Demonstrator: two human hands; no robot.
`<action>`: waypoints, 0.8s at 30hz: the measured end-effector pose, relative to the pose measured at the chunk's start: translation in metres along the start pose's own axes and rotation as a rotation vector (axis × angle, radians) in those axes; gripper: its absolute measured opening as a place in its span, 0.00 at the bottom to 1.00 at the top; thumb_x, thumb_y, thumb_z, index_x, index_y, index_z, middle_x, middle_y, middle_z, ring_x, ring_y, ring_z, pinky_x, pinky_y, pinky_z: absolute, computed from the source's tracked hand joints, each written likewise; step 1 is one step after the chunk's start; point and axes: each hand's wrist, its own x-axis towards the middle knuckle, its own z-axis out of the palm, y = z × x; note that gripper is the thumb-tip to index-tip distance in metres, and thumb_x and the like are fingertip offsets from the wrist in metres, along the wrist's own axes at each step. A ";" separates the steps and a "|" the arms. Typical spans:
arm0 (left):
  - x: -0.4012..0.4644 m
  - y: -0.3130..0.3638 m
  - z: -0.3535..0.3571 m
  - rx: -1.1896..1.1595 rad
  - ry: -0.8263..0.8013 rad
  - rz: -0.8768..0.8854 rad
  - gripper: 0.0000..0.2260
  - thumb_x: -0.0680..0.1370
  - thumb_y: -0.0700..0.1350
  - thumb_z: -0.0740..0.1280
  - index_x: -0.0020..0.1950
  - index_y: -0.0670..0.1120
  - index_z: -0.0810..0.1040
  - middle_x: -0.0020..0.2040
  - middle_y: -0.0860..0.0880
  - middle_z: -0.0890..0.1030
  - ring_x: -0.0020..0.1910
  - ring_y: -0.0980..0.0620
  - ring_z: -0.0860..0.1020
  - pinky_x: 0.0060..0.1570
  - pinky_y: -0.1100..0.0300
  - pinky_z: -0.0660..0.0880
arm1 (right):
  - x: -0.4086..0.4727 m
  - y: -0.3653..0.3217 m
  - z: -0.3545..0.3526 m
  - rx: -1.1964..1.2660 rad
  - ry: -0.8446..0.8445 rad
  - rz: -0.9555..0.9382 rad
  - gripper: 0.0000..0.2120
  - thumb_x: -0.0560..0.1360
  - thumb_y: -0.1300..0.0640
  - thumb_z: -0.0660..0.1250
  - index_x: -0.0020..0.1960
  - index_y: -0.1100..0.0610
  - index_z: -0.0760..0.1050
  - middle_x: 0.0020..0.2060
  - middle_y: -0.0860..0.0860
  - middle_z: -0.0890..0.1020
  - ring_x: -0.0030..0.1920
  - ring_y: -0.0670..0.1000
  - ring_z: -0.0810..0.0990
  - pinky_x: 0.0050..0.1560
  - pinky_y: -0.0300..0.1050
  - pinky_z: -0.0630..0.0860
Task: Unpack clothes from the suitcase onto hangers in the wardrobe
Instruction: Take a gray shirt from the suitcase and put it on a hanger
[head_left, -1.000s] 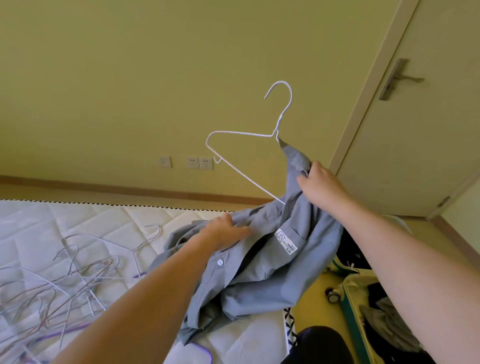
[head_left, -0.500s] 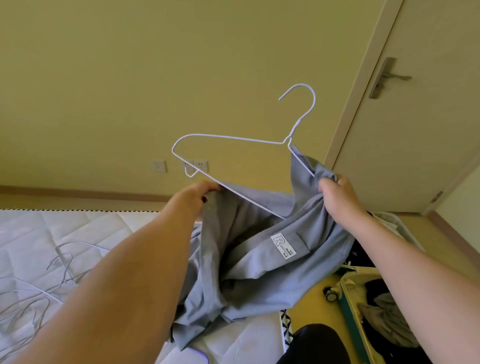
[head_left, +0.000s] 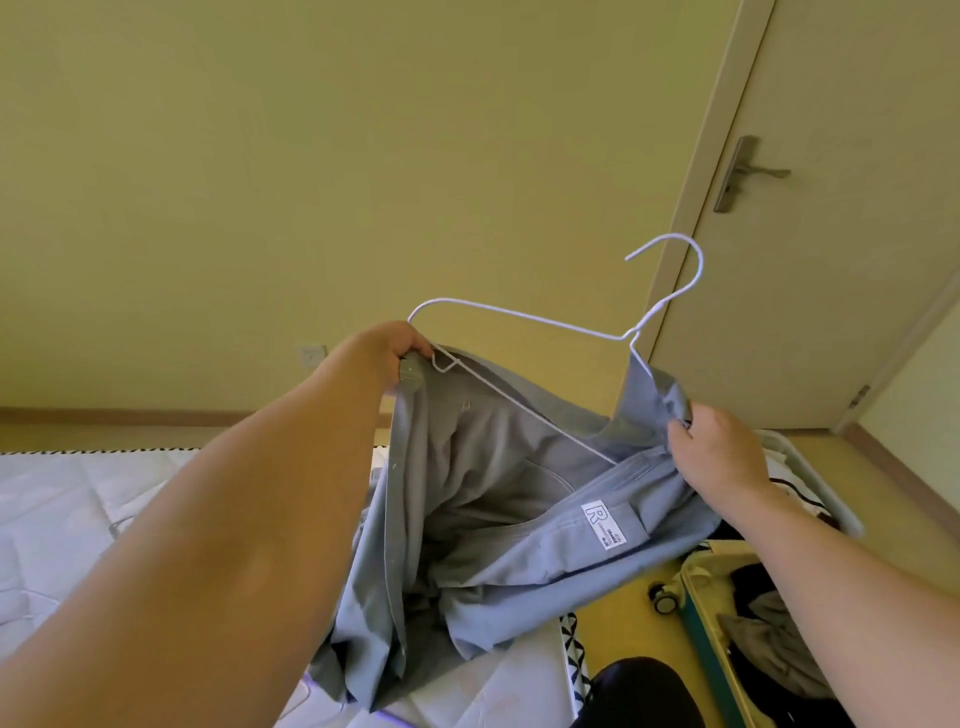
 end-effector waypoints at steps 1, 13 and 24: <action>0.000 0.003 0.002 -0.045 0.015 0.015 0.06 0.77 0.36 0.60 0.41 0.39 0.75 0.39 0.42 0.78 0.35 0.44 0.77 0.25 0.53 0.78 | 0.000 -0.001 0.001 0.001 0.008 -0.014 0.14 0.78 0.59 0.60 0.34 0.55 0.65 0.29 0.50 0.70 0.34 0.58 0.70 0.37 0.47 0.65; -0.022 0.024 0.019 0.023 -0.005 0.059 0.11 0.72 0.36 0.54 0.31 0.45 0.66 0.28 0.46 0.69 0.28 0.47 0.67 0.30 0.62 0.73 | 0.007 -0.030 0.004 0.450 -0.119 0.124 0.09 0.73 0.62 0.61 0.37 0.51 0.66 0.33 0.51 0.74 0.35 0.54 0.72 0.38 0.47 0.69; -0.009 0.027 0.018 0.195 0.306 0.220 0.10 0.75 0.34 0.56 0.36 0.45 0.63 0.31 0.47 0.62 0.24 0.51 0.62 0.32 0.63 0.69 | 0.012 -0.048 0.001 0.404 -0.042 -0.034 0.25 0.79 0.39 0.59 0.29 0.52 0.62 0.24 0.48 0.67 0.28 0.52 0.67 0.33 0.46 0.63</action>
